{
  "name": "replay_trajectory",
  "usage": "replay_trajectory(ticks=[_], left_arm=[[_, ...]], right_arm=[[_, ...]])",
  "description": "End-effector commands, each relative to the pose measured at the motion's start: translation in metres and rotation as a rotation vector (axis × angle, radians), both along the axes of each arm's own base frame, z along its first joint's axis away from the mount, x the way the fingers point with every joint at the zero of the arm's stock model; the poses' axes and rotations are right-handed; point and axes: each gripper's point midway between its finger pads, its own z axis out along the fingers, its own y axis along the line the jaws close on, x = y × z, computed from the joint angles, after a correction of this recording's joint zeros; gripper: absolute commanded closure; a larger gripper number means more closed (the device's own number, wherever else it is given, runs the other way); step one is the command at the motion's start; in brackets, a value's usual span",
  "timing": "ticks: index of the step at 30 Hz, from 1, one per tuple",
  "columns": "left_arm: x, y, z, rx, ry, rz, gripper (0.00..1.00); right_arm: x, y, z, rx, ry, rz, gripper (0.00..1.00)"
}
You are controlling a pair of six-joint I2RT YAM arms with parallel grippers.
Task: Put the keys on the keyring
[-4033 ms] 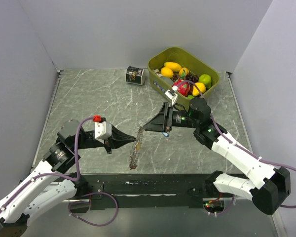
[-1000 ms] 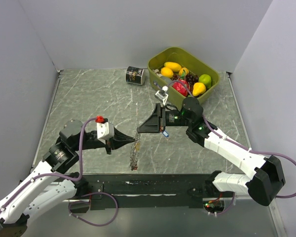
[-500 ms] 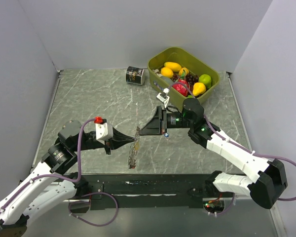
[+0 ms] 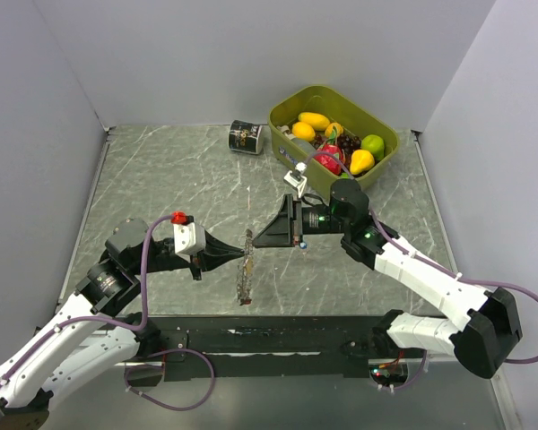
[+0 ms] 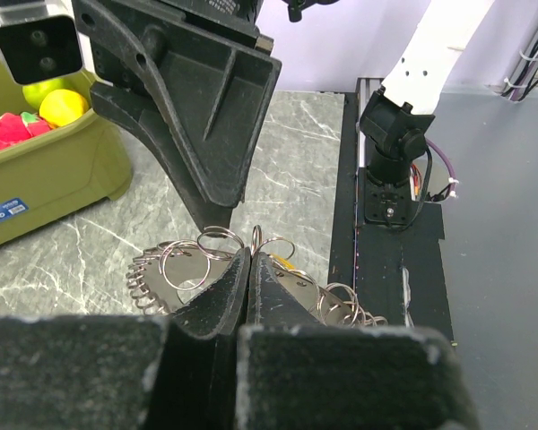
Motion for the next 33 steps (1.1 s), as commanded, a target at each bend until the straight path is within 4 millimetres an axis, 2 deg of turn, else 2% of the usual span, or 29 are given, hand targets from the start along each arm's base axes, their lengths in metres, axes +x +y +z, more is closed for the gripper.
replay_trajectory(ticks=[1,12,18,19,21,25,30,32,33], left_arm=[[-0.004,0.004,0.039,-0.08,-0.103,0.004,0.99],[-0.003,0.001,0.04,-0.087,-0.103,-0.004,0.99],[-0.004,0.002,0.04,-0.087,-0.101,-0.007,0.99],[-0.004,0.002,0.039,-0.086,-0.097,-0.006,0.99],[-0.005,0.003,0.04,-0.089,-0.101,-0.003,0.99],[-0.005,0.004,0.04,-0.088,-0.099,0.005,0.99],[-0.004,0.007,0.036,-0.076,-0.088,0.023,0.99],[-0.003,0.008,0.035,-0.07,-0.085,0.036,0.93],[-0.001,0.01,0.031,-0.056,-0.082,0.048,0.87]], right_arm=[[0.0,0.003,-0.001,0.001,-0.027,0.006,0.57],[-0.005,0.012,0.007,0.031,-0.04,0.042,0.62],[-0.003,0.014,0.009,0.055,-0.033,0.034,0.79],[-0.003,0.014,0.008,0.054,-0.027,0.034,0.89],[-0.003,0.014,0.008,0.053,-0.031,0.034,1.0],[-0.003,0.012,0.005,0.018,-0.056,0.025,1.0],[0.0,0.006,0.012,-0.031,-0.141,-0.001,1.0],[0.001,0.003,0.009,-0.066,-0.175,-0.01,1.0],[0.003,0.002,0.015,-0.064,-0.199,-0.016,1.0]])
